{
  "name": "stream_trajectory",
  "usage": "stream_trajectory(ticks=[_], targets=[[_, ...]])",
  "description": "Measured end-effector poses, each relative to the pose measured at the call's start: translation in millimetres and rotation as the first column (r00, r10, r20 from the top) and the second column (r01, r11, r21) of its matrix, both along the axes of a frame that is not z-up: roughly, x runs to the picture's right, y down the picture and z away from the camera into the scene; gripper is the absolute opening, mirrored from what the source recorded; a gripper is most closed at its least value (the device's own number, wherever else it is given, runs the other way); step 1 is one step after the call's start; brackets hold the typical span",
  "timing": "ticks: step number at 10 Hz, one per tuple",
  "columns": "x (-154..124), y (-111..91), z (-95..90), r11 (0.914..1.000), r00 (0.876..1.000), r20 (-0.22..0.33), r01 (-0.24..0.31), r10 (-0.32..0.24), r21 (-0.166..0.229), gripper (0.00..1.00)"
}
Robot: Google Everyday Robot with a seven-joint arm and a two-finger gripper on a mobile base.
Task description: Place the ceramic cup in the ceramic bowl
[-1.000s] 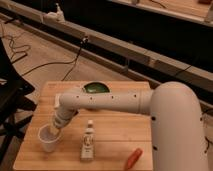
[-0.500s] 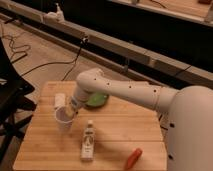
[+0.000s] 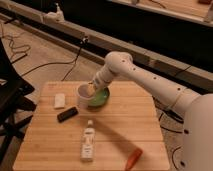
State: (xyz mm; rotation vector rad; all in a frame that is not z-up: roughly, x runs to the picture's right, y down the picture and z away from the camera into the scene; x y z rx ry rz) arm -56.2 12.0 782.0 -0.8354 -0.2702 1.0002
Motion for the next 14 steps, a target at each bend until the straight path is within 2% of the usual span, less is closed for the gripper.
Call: stream_trajectory(ticks=[6,8,9,11,14], targets=[[-2.3,-0.7,0.2,1.0000,1.000,0.002,0.002,-0.002,0.001,0.00],[2.3,-15.2,7.9,0.9999,1.000,-0.019,-0.002,0.002,0.012,0.00],[1.6,-32.5,20.4,0.9996,0.999,-0.046,0.008,-0.006,0.028,0.00],[-5.8,-56.2,51.9,0.9995,0.994,-0.108,0.010,-0.007,0.029,0.00],[-8.0,-69.0,91.9,0.9999,0.983,-0.183,-0.015,0.016,0.009,0.00]])
